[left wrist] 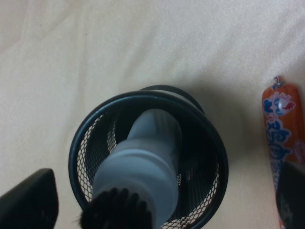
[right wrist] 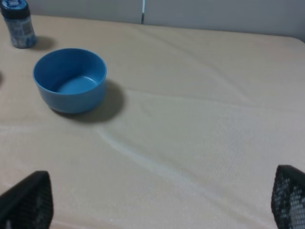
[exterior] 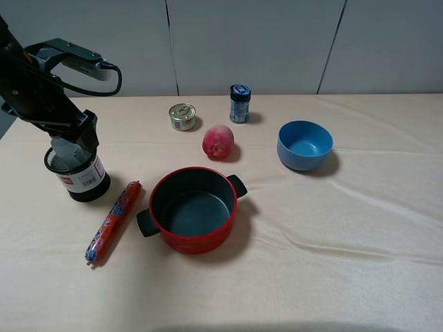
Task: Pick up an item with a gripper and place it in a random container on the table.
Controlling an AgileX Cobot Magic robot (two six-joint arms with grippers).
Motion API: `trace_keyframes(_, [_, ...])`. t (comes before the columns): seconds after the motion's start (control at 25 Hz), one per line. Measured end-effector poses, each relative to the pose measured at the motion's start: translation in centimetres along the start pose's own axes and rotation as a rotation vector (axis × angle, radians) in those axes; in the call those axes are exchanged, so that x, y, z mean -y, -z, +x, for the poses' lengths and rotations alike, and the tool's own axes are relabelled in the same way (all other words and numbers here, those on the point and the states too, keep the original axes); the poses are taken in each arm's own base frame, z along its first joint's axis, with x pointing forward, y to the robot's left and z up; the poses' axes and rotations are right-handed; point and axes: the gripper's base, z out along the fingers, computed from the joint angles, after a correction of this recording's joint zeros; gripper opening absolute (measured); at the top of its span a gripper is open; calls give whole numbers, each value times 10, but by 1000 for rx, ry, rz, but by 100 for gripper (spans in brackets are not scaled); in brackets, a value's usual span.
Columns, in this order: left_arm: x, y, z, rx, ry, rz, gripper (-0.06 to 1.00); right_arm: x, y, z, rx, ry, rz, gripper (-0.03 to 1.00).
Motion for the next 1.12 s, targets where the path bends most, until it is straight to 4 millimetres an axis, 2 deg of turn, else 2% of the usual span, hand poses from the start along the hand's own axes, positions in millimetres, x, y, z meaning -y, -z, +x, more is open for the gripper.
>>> trace_keyframes(0.36, [0,1,0,4,-7,-1,92,0,0,0,0,0,-1,69])
trace_keyframes(0.44, [0,7,1,21,-6,-5,92,0,0,0,0,0,-1,69])
trace_keyframes(0.6, [0,26,5,60,-4,-16,92,0,0,0,0,0,-1,69])
trace_keyframes(0.8, [1,52,15,81,1,-24,98,0,0,0,0,0,-1,69])
trace_keyframes(1.12, [6,101,44,110,12,-36,99,0,0,0,0,0,-1,69])
